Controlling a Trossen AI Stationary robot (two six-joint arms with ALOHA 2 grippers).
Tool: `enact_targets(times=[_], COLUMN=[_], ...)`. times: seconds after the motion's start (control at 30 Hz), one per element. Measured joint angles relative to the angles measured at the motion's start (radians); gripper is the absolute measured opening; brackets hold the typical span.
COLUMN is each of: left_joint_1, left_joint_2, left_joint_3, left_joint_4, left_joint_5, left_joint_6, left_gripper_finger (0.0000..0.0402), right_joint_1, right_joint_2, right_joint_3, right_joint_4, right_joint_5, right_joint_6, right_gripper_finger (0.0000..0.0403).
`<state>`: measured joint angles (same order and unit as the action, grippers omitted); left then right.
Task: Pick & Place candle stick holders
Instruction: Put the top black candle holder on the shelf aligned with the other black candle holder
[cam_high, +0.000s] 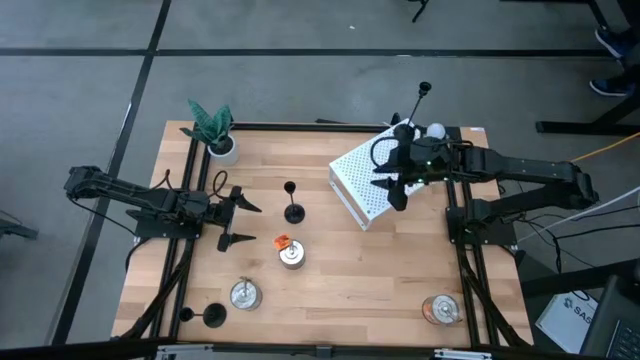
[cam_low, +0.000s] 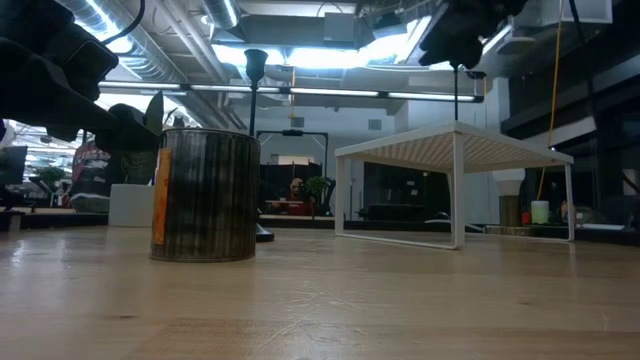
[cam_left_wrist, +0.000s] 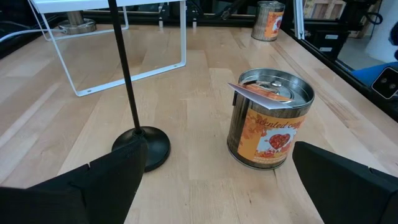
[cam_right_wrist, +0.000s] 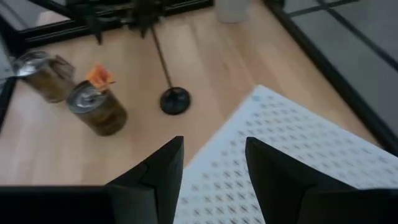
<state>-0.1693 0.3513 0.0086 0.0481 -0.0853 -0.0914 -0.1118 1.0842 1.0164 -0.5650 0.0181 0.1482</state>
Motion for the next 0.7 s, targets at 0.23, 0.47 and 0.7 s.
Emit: enact_targets(times=[0.23, 0.47, 0.7], left_joint_1=[0.0, 0.0, 0.0], left_joint_2=[0.0, 0.0, 0.0], left_joint_3=[0.0, 0.0, 0.0], left_joint_4=[0.0, 0.0, 0.0], left_joint_5=[0.0, 0.0, 0.0], left_joint_6=[0.0, 0.0, 0.0], left_gripper_finger=[0.04, 0.04, 0.04], right_joint_1=[0.095, 0.198, 0.261], right_joint_2=[0.111, 0.198, 0.27], right_joint_3=[0.0, 0.0, 0.0], right_joint_4=[0.119, 0.258, 0.36], right_joint_5=[-0.042, -0.04, -0.037], right_joint_6=[-0.05, -0.129, -0.13], right_gripper_finger=[0.0178, 0.0178, 0.0178])
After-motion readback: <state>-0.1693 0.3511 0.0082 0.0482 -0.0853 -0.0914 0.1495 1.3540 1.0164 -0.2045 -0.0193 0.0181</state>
